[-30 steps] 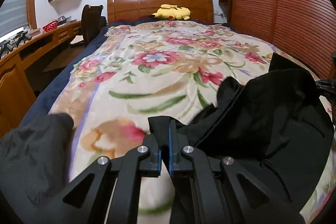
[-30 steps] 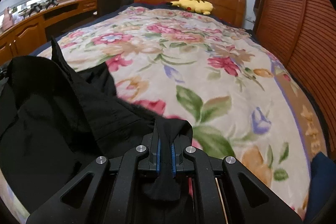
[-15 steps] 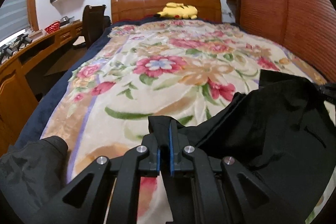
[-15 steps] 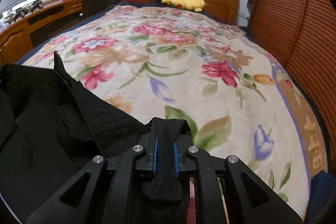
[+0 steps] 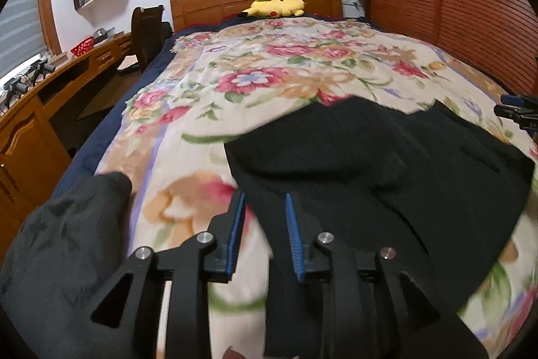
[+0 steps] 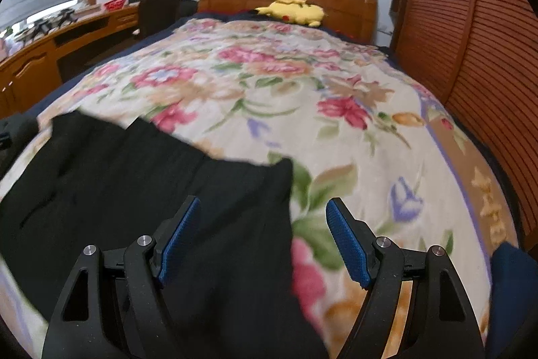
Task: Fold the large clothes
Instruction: 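Lower the hem onto the coat and open both tools, then move both tools to the folded edge of the coat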
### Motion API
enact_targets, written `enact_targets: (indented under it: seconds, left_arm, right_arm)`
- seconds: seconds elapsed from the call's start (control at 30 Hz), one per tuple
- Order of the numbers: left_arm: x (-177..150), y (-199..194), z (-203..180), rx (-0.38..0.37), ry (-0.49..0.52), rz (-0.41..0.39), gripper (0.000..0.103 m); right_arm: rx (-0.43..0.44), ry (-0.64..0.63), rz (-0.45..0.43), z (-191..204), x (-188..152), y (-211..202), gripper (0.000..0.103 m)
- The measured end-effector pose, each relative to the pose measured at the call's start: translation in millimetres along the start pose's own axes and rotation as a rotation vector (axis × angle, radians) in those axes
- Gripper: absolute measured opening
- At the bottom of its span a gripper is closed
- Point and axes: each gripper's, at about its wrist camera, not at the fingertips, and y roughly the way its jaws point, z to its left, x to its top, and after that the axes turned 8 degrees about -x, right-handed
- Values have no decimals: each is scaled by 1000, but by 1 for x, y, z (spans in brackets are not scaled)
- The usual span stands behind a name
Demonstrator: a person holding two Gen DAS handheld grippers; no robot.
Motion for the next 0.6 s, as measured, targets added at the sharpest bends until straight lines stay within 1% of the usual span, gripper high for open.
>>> enact_targets:
  seconds: [0.1, 0.23, 0.3, 0.43, 0.6]
  left_arm:
    - [-22, -15, -10, -20, 9, 13, 26]
    - [-52, -26, -26, -66, 9, 47, 27]
    - [-61, -28, -33, -74, 11, 60, 28]
    - [-77, -33, -41, -78, -1, 69, 29]
    - [-91, -30, -42, -74, -7, 96, 31]
  right_arm:
    - [26, -25, 5, 8, -25, -20, 78]
    - [38, -51, 25, 16, -53, -33, 78]
    - [35, -58, 27, 18, -65, -38, 78]
    - [21, -71, 35, 20, -81, -45, 78]
    - [18, -63, 41, 17, -95, -49, 78]
